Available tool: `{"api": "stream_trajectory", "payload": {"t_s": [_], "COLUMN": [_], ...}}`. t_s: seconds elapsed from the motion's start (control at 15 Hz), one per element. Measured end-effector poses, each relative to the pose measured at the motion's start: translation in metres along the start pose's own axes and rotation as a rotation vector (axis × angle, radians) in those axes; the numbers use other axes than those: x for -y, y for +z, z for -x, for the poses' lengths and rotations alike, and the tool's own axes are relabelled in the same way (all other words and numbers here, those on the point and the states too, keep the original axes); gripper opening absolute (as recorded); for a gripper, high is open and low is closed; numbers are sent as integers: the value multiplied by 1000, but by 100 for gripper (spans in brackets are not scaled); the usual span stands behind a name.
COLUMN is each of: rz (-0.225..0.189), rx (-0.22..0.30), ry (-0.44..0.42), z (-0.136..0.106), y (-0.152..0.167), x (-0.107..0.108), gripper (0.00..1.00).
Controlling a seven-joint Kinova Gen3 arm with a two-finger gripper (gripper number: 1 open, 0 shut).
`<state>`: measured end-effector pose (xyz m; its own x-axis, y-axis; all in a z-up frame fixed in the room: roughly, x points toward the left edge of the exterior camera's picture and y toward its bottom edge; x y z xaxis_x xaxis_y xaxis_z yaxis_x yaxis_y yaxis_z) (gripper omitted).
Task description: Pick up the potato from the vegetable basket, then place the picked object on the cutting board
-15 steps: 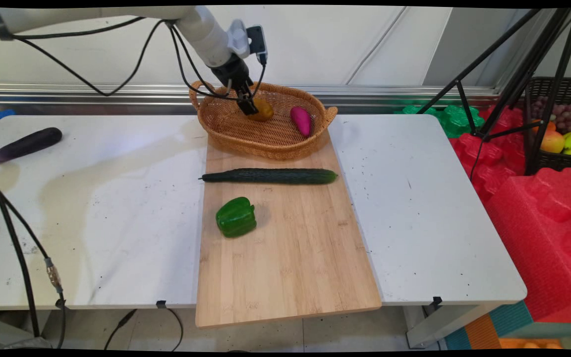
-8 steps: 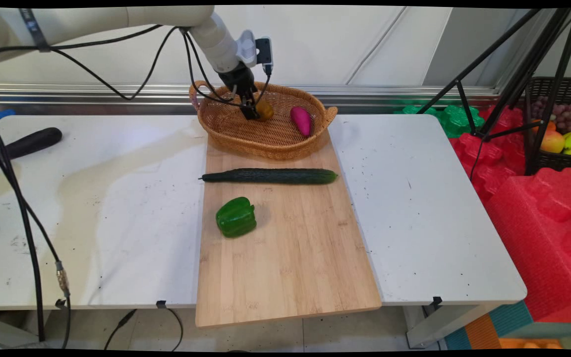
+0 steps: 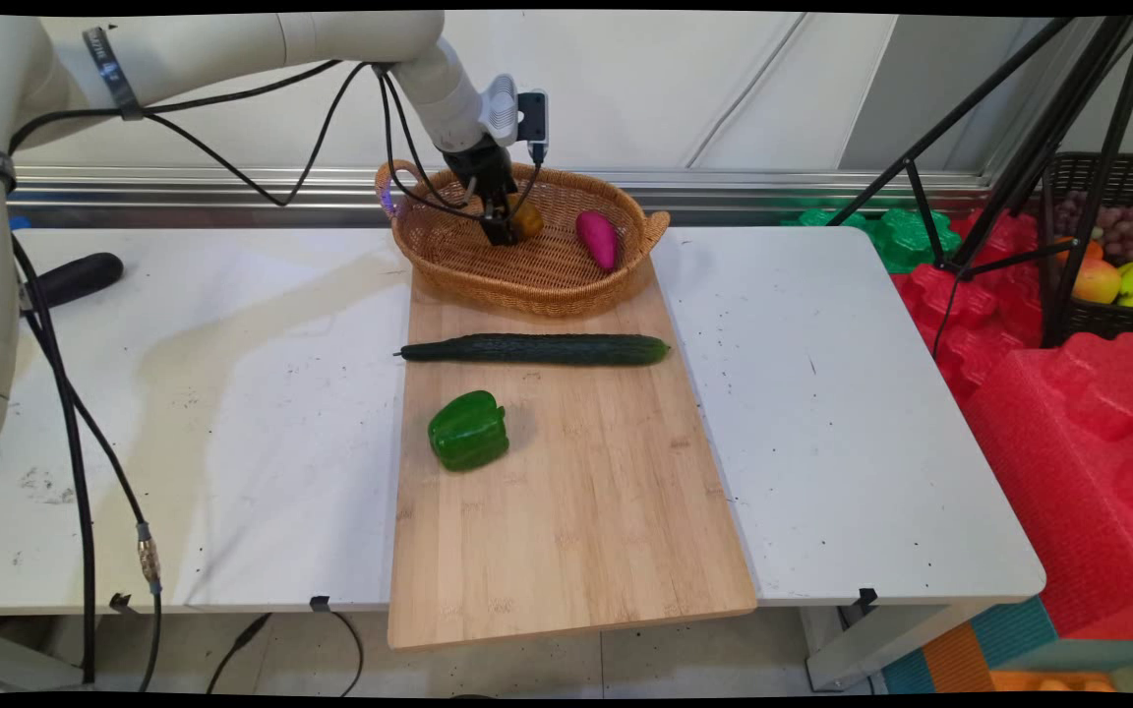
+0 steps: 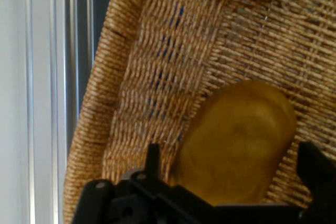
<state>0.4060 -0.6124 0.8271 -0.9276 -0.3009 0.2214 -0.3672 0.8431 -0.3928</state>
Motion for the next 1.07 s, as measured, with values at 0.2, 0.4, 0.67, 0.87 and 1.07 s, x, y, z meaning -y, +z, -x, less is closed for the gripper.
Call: {"api": "stream_trajectory", "payload": {"t_s": [0.2, 0.4, 0.67, 0.87, 1.07], "rz": [9, 9, -11, -29, -45], "rx": [2, 2, -16, -41, -65], "ry": [14, 23, 2, -28, -55], "z": [0, -1, -1, -1, 0], "y": [4, 5, -4, -19, -37], "x": [0, -1, -3, -8, -15], "gripper": [0, 0, 0, 0, 0]}}
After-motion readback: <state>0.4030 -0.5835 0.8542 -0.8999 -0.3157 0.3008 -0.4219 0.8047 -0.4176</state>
